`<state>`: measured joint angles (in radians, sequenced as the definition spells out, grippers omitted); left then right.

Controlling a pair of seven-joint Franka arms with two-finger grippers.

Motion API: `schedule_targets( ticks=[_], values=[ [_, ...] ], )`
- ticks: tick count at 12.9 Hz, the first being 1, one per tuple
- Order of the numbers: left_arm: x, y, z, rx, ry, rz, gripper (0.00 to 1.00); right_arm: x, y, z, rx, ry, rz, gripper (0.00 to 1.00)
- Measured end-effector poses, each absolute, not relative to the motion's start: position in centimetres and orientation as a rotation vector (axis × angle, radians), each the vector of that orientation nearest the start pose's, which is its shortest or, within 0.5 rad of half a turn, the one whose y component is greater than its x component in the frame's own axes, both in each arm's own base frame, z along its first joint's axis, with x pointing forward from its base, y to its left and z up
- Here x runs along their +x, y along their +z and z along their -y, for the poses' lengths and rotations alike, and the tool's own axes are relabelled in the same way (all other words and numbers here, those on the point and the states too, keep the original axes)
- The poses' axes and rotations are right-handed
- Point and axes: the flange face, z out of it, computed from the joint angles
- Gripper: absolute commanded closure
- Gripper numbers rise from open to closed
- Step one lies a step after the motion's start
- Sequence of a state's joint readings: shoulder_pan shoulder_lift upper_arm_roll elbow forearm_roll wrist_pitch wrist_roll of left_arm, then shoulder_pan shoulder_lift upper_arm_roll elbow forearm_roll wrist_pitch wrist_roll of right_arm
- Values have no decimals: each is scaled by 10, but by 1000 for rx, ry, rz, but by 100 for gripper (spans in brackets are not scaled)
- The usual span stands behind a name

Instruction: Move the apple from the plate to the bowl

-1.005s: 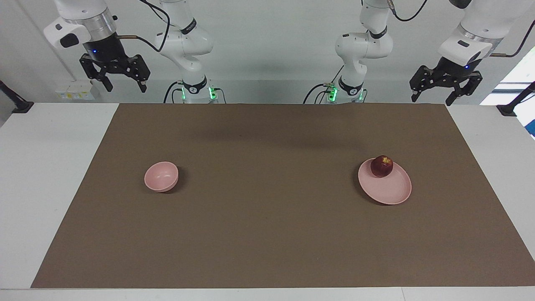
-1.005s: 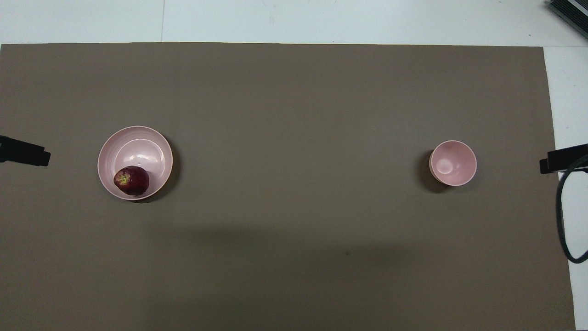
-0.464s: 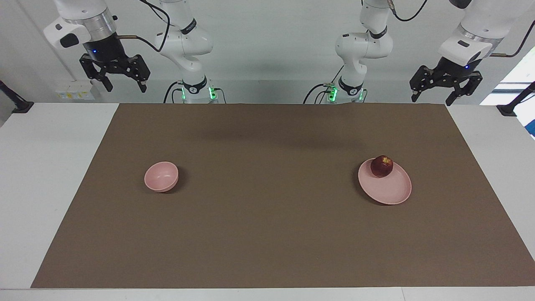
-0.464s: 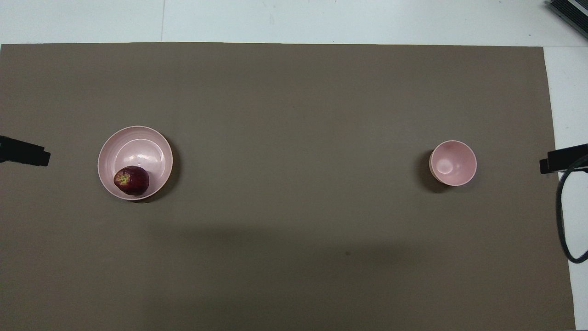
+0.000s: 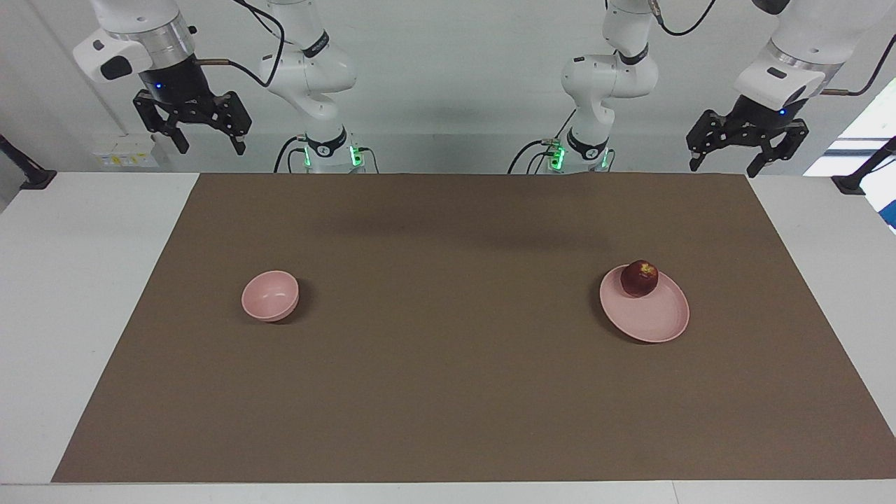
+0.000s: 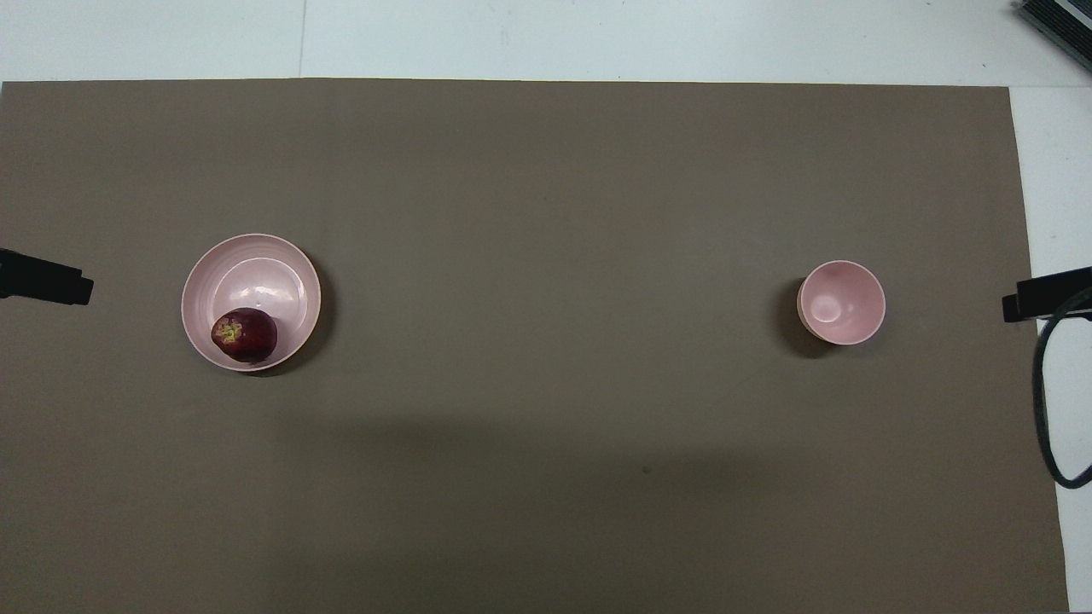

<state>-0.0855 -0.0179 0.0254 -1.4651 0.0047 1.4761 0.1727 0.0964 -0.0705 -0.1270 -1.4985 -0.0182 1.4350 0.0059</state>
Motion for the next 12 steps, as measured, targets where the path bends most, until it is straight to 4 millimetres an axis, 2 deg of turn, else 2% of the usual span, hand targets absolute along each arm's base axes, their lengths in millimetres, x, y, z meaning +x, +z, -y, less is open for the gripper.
schedule_targets(
  ticks=[4, 6, 9, 12],
  values=[
    [544, 665, 22, -3115, -74, -336, 0, 517, 684, 21, -3150, -10, -61, 0],
    [549, 652, 21, -3114, -99, -333, 0, 517, 684, 21, -3150, -10, -61, 0],
    [560, 616, 19, -3111, -143, -325, 0, 517, 684, 21, -3150, -10, -61, 0],
    [564, 564, 18, -3112, -132, -328, 0, 517, 684, 21, -3150, -10, -61, 0]
  ],
)
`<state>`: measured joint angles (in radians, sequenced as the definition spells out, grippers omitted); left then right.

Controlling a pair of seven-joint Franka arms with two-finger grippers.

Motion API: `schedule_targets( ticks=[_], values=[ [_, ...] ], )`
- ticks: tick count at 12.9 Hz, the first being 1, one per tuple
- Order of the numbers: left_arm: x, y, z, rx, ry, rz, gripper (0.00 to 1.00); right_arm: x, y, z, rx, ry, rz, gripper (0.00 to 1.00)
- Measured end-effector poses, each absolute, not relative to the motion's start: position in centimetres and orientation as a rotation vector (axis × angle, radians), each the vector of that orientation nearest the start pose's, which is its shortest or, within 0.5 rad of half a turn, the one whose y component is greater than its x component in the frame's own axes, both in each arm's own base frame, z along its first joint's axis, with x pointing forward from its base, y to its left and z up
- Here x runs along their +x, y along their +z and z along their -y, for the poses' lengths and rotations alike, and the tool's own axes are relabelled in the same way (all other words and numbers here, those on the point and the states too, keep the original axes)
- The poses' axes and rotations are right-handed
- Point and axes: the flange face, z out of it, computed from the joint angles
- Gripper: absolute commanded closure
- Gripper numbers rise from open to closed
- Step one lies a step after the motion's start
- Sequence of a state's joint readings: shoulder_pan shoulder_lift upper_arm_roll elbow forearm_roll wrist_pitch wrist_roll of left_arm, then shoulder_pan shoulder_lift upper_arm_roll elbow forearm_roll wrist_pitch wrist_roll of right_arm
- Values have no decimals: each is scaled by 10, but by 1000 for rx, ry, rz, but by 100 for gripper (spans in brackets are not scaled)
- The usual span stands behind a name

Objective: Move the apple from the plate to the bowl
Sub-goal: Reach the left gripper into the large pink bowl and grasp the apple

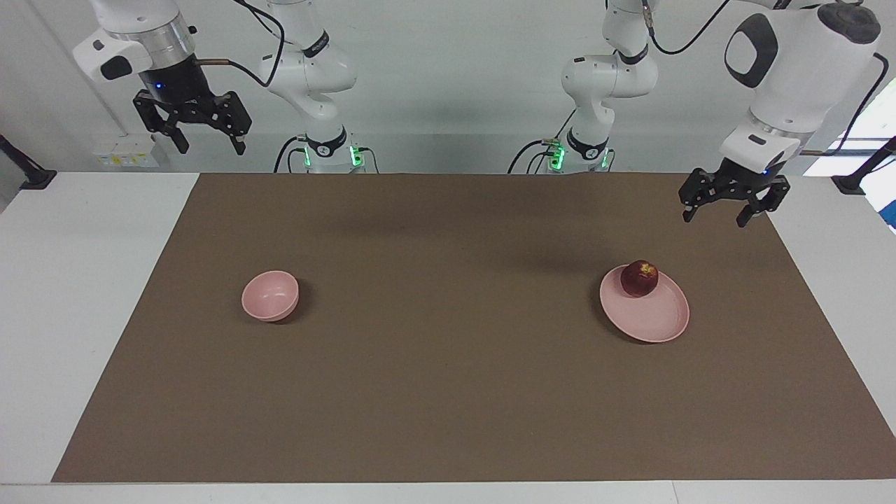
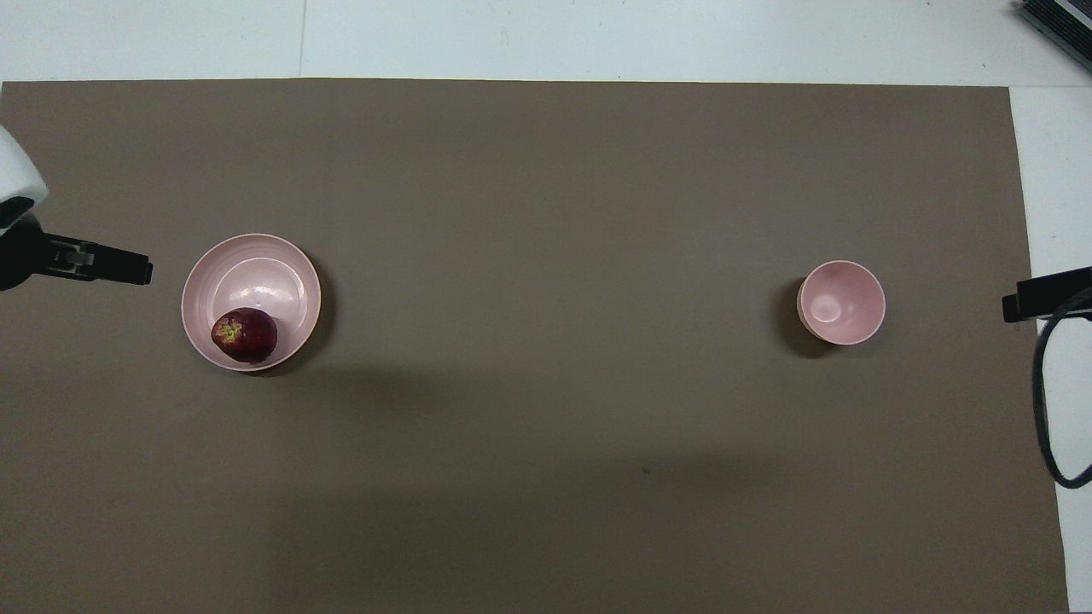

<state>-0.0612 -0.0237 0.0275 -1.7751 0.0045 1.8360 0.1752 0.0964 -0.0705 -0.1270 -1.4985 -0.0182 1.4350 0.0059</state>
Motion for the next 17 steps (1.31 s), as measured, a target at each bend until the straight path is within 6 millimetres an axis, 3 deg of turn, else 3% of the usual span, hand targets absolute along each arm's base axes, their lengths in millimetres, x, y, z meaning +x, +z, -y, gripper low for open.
schedule_targets(
  ticks=[5, 10, 15, 16, 17],
  values=[
    [552, 462, 19, -3115, -96, -334, 0, 517, 684, 22, -3150, -10, -63, 0],
    [527, 382, 24, -3113, -101, -351, 0, 517, 684, 22, -3150, -11, -64, 0],
    [524, 349, 37, -3144, -173, -337, 0, 523, 665, 19, -3150, -4, -55, 0],
    [525, 346, 37, -3143, -182, -335, 4, 524, 660, 19, -3150, -1, -53, 0],
    [526, 343, 36, -3142, -185, -333, 32, 525, 657, 18, -3149, 3, -52, 0]
  ],
)
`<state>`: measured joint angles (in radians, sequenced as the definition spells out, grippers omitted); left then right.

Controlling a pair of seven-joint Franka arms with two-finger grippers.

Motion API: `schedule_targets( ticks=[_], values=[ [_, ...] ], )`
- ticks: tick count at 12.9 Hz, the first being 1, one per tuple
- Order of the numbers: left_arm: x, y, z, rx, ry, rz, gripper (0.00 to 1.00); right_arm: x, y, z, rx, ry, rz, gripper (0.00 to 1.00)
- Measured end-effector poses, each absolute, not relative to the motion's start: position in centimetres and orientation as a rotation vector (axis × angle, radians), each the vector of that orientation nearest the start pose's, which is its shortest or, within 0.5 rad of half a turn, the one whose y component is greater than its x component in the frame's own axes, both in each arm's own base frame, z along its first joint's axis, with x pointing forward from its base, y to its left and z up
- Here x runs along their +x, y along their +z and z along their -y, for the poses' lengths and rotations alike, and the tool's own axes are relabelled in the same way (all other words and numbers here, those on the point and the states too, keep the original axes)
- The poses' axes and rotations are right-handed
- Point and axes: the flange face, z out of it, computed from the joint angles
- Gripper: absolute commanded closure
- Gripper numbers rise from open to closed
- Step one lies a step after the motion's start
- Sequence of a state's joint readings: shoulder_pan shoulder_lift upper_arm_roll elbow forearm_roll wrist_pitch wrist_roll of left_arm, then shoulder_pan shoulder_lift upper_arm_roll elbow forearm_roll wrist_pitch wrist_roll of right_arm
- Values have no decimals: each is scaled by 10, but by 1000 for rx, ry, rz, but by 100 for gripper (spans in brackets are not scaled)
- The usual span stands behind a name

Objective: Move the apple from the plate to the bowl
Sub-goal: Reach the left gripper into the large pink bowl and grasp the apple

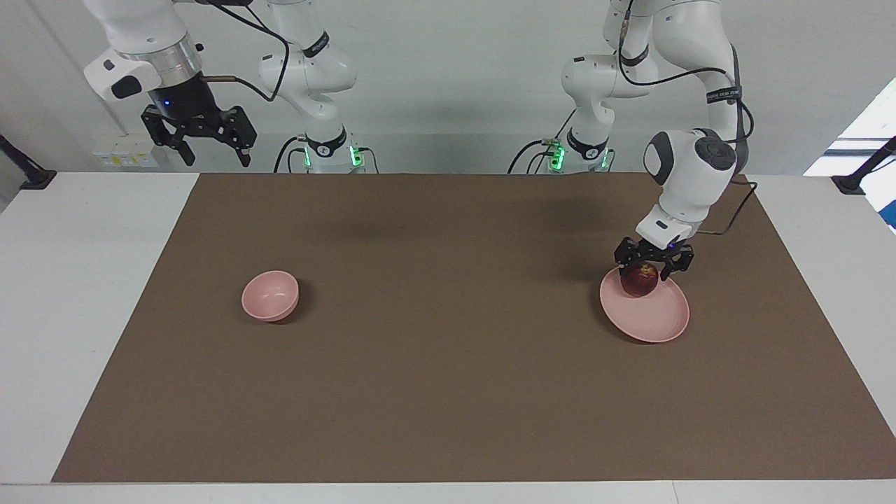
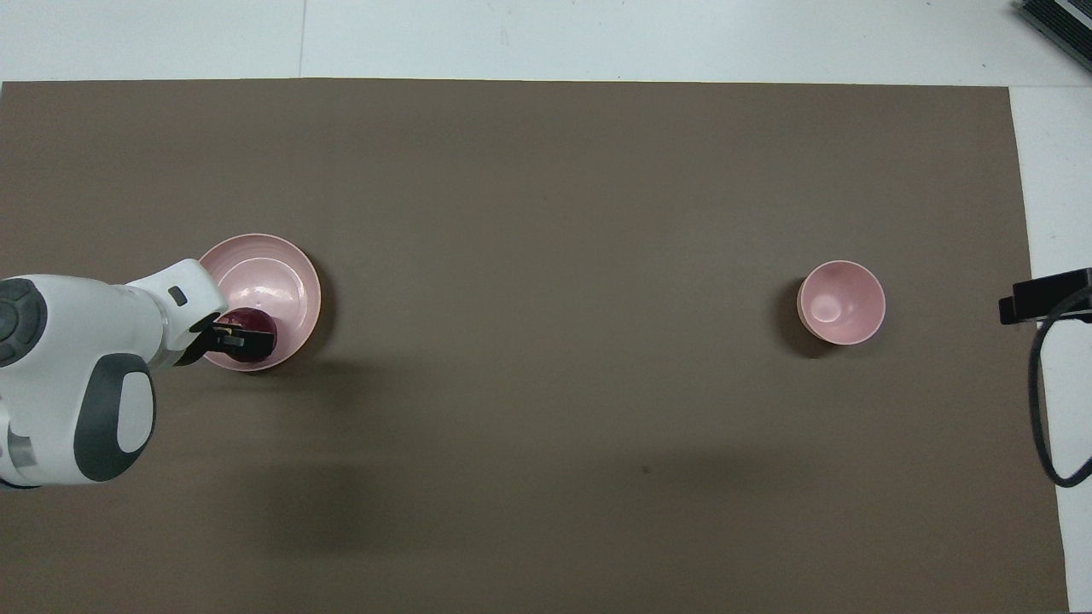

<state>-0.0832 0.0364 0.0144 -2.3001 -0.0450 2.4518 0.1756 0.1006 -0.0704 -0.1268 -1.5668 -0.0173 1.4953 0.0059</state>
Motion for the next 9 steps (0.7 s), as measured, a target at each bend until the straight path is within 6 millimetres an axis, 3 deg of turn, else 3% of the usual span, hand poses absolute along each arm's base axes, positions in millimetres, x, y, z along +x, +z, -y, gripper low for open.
schedule_targets(
  ticks=[1, 2, 3, 6, 9],
  values=[
    [527, 342, 36, -3142, -188, -333, 62, 525, 655, 18, -3149, 7, -52, 0],
    [527, 342, 36, -3142, -189, -333, 83, 525, 654, 18, -3149, 9, -51, 0],
    [528, 343, 36, -3142, -193, -332, 97, 525, 654, 18, -3148, 10, -50, 0],
    [529, 345, 37, -3141, -200, -336, 100, 525, 653, 18, -3148, 12, -50, 0],
    [539, 362, 52, -3135, -261, -372, 100, 525, 652, 16, -3134, 14, -48, 0]
  ],
)
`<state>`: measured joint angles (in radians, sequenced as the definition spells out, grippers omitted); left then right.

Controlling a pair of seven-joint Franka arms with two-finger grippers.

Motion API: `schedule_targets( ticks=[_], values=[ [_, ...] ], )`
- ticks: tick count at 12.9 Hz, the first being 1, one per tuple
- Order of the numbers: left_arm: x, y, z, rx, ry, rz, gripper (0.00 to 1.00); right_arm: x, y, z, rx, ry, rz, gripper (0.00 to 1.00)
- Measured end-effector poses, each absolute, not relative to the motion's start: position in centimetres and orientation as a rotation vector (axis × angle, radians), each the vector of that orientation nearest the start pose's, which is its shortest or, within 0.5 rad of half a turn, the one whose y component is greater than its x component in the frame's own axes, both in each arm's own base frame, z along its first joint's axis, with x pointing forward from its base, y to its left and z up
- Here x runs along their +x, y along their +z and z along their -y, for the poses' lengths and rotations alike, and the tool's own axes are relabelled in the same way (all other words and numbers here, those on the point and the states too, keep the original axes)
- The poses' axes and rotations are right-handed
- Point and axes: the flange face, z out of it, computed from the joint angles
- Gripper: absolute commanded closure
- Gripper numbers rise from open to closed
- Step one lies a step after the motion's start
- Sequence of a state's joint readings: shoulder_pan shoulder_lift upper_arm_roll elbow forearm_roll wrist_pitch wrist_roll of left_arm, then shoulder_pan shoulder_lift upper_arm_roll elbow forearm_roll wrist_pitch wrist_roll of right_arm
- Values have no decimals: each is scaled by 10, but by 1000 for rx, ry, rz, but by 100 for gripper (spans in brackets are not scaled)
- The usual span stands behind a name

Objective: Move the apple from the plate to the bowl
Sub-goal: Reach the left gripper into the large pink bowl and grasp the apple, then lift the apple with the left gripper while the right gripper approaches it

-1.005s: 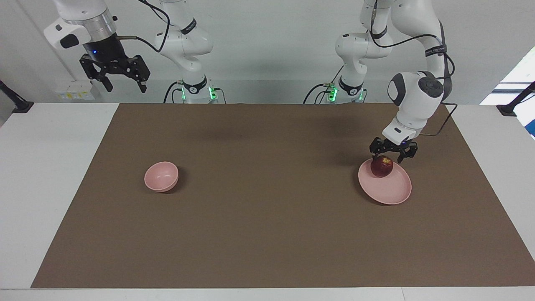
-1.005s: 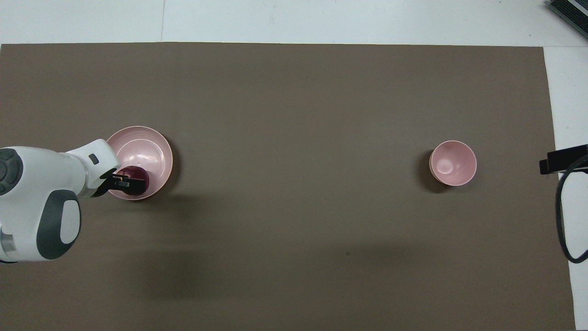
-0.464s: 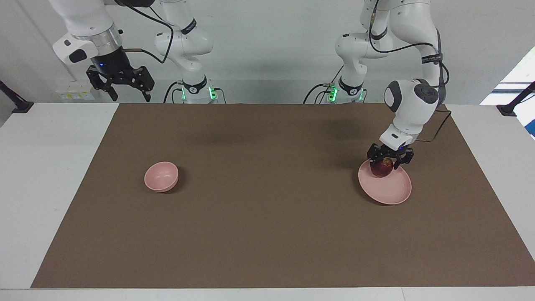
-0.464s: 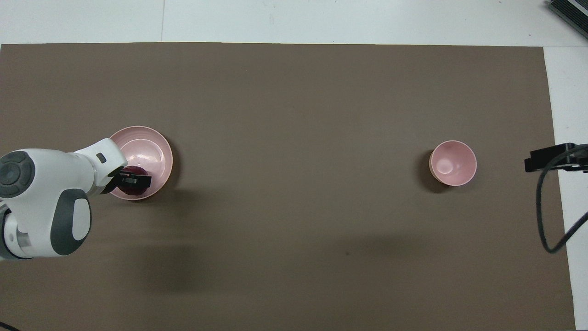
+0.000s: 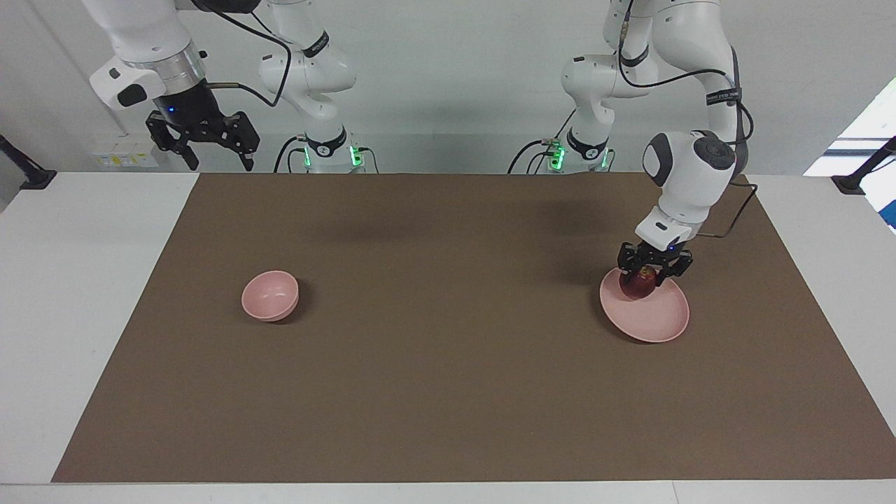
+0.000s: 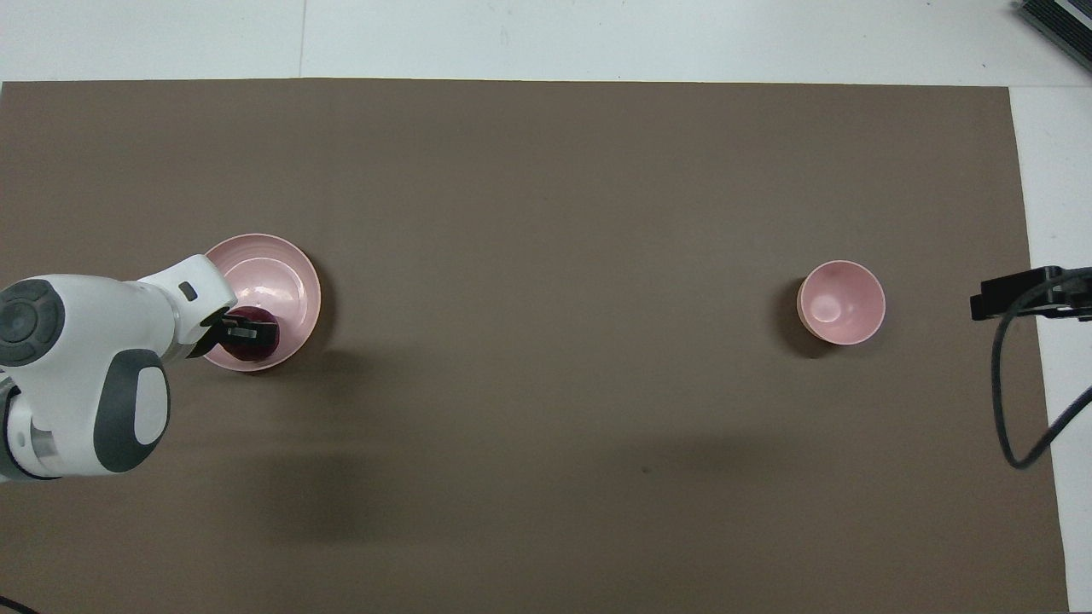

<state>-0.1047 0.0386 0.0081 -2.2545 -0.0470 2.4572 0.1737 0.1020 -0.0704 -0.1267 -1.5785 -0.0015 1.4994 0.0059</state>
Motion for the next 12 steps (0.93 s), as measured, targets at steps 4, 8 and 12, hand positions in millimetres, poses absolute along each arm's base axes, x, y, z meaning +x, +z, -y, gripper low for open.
schedule_targets(
  ticks=[4, 8, 12],
  values=[
    [552, 419, 102, -3253, -326, -295, 100, 526, 650, 3, -3066, 24, -122, 0],
    [542, 465, 179, -3497, -340, -143, 100, 533, 631, -69, -2901, 60, -382, 0],
    [525, 486, 248, -3777, -358, 70, 100, 540, 619, -97, -2618, 253, -776, 0]
  ],
)
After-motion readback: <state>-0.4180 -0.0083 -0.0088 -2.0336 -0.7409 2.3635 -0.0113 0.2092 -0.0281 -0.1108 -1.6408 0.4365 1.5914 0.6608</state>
